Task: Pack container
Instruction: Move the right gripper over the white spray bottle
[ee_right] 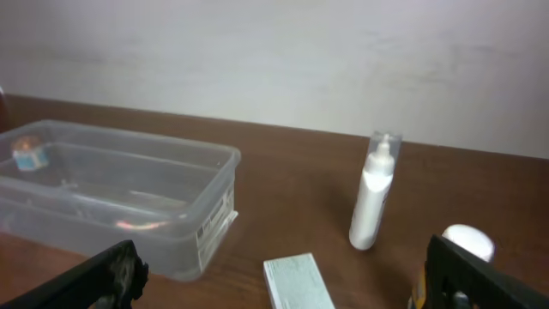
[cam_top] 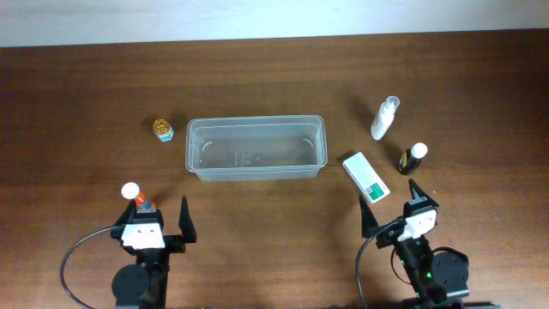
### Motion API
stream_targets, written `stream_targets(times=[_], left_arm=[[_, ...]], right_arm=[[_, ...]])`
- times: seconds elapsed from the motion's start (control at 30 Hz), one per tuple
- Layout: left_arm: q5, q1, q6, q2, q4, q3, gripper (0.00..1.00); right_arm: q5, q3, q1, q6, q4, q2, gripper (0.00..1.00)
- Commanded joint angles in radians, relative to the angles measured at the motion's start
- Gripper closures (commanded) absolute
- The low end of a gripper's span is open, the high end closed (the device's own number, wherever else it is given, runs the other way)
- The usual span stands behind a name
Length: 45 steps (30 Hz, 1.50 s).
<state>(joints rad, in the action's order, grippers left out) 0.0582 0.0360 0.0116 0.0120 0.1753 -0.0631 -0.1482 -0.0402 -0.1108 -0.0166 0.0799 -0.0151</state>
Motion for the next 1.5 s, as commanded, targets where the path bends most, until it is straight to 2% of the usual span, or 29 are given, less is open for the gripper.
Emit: stream_targets(times=[0.0,0.17,0.33,0.57,0.6,0.63,0.77,0.87,1.27,1.47], left_arm=[[-0.011,-0.006,-0.004,-0.006,-0.001,0.011,0.01],[-0.011,-0.006,-0.004,-0.006,-0.001,0.011,0.01],[-0.011,-0.006,-0.004,-0.006,-0.001,0.011,0.01],[-0.011,-0.006,-0.004,-0.006,-0.001,0.011,0.01],[-0.011,-0.006,-0.004,-0.006,-0.001,0.011,0.01],[-0.011,-0.006,-0.004,-0.006,0.000,0.011,0.01],[-0.011,-0.006,-0.004,-0.006,-0.001,0.011,0.01],[-0.011,-0.006,-0.004,-0.006,-0.001,0.011,0.01],[-0.011,-0.006,-0.004,-0.006,-0.001,0.011,0.01],[-0.011,-0.006,-0.004,-0.006,-0.001,0.011,0.01]], right_arm=[[0.057,-0.102,0.008,0.051,0.024,-0.029,0.01],[0.060,-0.236,0.008,0.051,0.094,-0.166,0.02],[0.081,-0.466,0.008,0.051,0.213,-0.423,0.02],[0.080,-0.969,0.008,0.051,0.579,-0.849,0.01],[0.080,-1.056,0.008,0.051,0.645,-0.913,0.02],[0.077,-1.219,0.008,0.051,0.763,-1.028,0.02],[0.070,-1.479,0.008,0.051,0.914,-1.226,0.02],[0.073,-1.551,0.008,0.051,0.914,-1.324,0.02],[0.144,-1.553,0.009,0.054,0.833,-1.601,0.02],[0.197,-1.553,0.056,0.223,0.856,-1.677,0.01]])
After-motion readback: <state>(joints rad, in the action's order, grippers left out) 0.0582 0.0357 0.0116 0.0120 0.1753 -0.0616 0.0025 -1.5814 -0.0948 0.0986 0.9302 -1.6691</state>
